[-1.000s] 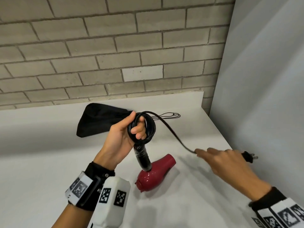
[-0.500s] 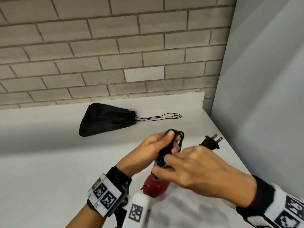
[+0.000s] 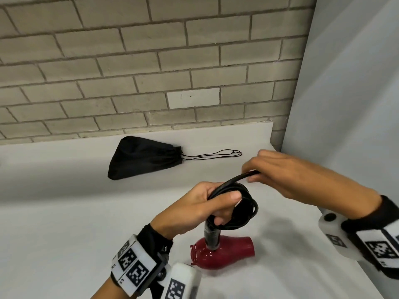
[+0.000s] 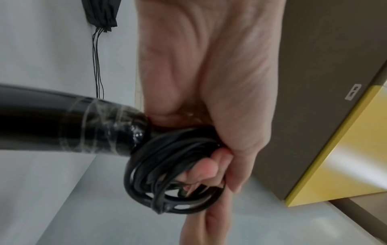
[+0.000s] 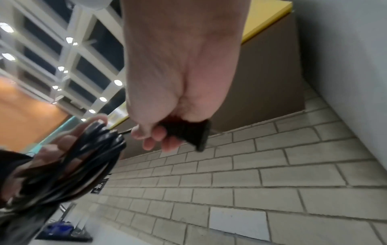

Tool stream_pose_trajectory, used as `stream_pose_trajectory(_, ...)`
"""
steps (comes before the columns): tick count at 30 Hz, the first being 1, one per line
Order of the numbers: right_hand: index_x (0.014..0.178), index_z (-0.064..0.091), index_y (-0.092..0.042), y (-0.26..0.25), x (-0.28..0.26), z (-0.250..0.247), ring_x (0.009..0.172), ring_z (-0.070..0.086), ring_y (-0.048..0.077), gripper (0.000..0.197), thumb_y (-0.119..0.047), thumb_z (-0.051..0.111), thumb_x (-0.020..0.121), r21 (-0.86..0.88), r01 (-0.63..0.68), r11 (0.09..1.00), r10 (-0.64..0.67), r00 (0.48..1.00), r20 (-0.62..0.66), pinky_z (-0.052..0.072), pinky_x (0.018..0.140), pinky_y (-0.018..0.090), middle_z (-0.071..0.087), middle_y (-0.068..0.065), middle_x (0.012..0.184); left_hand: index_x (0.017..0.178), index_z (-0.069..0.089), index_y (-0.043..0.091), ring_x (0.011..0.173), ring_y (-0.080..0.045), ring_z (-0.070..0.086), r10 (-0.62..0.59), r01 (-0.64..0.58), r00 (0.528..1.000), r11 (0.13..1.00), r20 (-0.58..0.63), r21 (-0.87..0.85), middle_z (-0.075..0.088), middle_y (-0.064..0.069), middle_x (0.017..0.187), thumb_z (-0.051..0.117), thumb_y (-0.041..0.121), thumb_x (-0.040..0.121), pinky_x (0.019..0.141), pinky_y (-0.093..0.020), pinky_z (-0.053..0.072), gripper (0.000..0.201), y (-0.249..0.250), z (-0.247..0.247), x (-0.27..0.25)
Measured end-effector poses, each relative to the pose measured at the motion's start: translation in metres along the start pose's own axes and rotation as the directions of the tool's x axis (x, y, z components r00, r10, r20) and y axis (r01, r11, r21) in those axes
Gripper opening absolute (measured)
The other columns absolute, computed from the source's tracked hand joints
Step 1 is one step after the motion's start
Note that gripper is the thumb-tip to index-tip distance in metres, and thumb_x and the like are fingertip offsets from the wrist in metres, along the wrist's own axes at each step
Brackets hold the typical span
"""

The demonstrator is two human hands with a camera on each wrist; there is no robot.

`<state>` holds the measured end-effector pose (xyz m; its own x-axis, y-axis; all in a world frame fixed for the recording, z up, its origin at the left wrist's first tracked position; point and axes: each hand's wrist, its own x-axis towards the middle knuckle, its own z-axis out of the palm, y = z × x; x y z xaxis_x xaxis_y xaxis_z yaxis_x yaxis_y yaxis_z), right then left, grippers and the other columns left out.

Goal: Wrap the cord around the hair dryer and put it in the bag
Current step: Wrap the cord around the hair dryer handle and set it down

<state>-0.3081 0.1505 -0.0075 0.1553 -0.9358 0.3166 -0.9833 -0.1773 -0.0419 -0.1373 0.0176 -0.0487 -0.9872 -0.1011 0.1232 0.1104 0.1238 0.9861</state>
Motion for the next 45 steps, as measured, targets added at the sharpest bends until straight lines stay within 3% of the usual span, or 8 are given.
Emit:
stream_pose_trajectory(3,0.104,0.053,-0.022,0.013,-0.011,0.004,0.092,0.041,0.018,0.016,-0.015,0.055,0.090,-0.249,0.016,0.968,-0.038,0.996,-0.085,0.044,0.074,0.029,0.051,-0.004,0.100,0.064,0.056,0.025,0.048,-0.014,0.039,-0.016,0.016,1.000,1.000,0.018,0.019,0.045,0.005,0.049,0.061,0.024,0.084,0.055,-0.024,0.037,0.020,0.003,-0.007,-0.004)
stream_pose_trajectory(6,0.106,0.053,-0.028,0.017,-0.013,0.006,0.091,0.039,0.021,0.063,0.020,0.060,0.066,-0.296,-0.133,0.946,0.096,0.986,-0.136,0.046,0.067,0.031,0.045,0.003,0.110,0.065,0.056,0.021,0.047,-0.015,0.041,-0.017,0.018,0.998,1.000,0.060,-0.011,0.046,0.005,0.048,0.061,0.020,0.082,0.055,-0.024,0.038,0.017,0.004,-0.011,-0.005)
stream_pose_trajectory(9,0.099,0.047,-0.026,0.005,-0.013,0.014,0.082,0.050,0.009,0.042,0.011,0.045,0.082,0.063,-0.099,0.993,0.103,0.993,-0.054,0.048,0.068,0.025,0.045,-0.009,0.097,0.059,0.053,0.021,0.047,-0.014,0.042,0.016,-0.006,0.992,0.997,0.123,-0.078,0.044,0.005,0.049,0.055,0.015,0.085,0.057,-0.023,0.039,0.026,0.009,-0.010,-0.004)
stream_pose_trajectory(14,0.093,0.053,-0.020,-0.005,-0.017,0.019,0.075,0.059,0.014,0.011,-0.013,0.045,0.095,0.654,-0.141,0.743,0.106,0.990,0.092,0.047,0.071,0.019,0.057,-0.008,0.086,0.060,0.052,0.011,0.049,-0.012,0.041,0.079,-0.063,0.989,0.990,0.127,-0.129,0.052,0.008,0.053,0.045,0.013,0.091,0.059,-0.020,0.039,0.032,0.015,-0.014,0.001)
stream_pose_trajectory(19,0.094,0.067,-0.036,0.009,-0.006,0.026,0.092,0.057,0.013,0.014,-0.043,0.055,0.089,0.473,-0.160,0.867,0.286,0.936,-0.208,0.045,0.084,0.024,0.056,-0.016,0.095,0.069,0.055,0.013,0.052,-0.012,0.042,0.064,-0.037,0.971,0.992,0.229,-0.119,0.058,0.011,0.058,0.047,0.021,0.094,0.060,-0.025,0.038,0.028,0.014,-0.012,0.002)
stream_pose_trajectory(27,0.087,0.069,-0.009,-0.012,0.006,0.029,0.086,0.069,0.011,0.014,-0.015,0.060,0.078,0.942,-0.052,0.331,0.371,0.925,-0.079,0.050,0.079,0.014,0.073,0.002,0.089,0.074,0.053,0.015,0.061,-0.012,0.048,0.087,-0.049,0.970,0.984,0.225,-0.170,0.058,0.007,0.066,0.049,0.036,0.094,0.066,-0.024,0.041,0.029,0.023,-0.017,0.003)
stream_pose_trajectory(36,0.087,0.063,0.000,-0.007,0.006,0.035,0.088,0.069,0.012,0.014,-0.010,0.061,0.078,0.936,-0.040,0.351,0.433,0.893,-0.124,0.051,0.080,0.016,0.072,0.006,0.091,0.082,0.063,0.019,0.067,-0.017,0.056,0.010,-0.014,1.000,0.987,0.026,0.159,0.064,-0.001,0.072,0.054,0.016,0.093,0.072,-0.023,0.044,0.015,0.026,-0.017,-0.001)
stream_pose_trajectory(45,0.085,0.064,-0.013,-0.003,0.005,0.033,0.090,0.068,0.013,0.007,-0.011,0.058,0.081,0.896,-0.022,0.444,0.446,0.872,-0.200,0.050,0.084,0.017,0.068,0.009,0.095,0.091,0.055,0.018,0.074,-0.011,0.061,0.083,-0.033,0.991,0.917,-0.108,0.397,0.066,0.008,0.076,0.054,0.030,0.091,0.073,-0.025,0.047,0.012,0.026,-0.011,0.000)
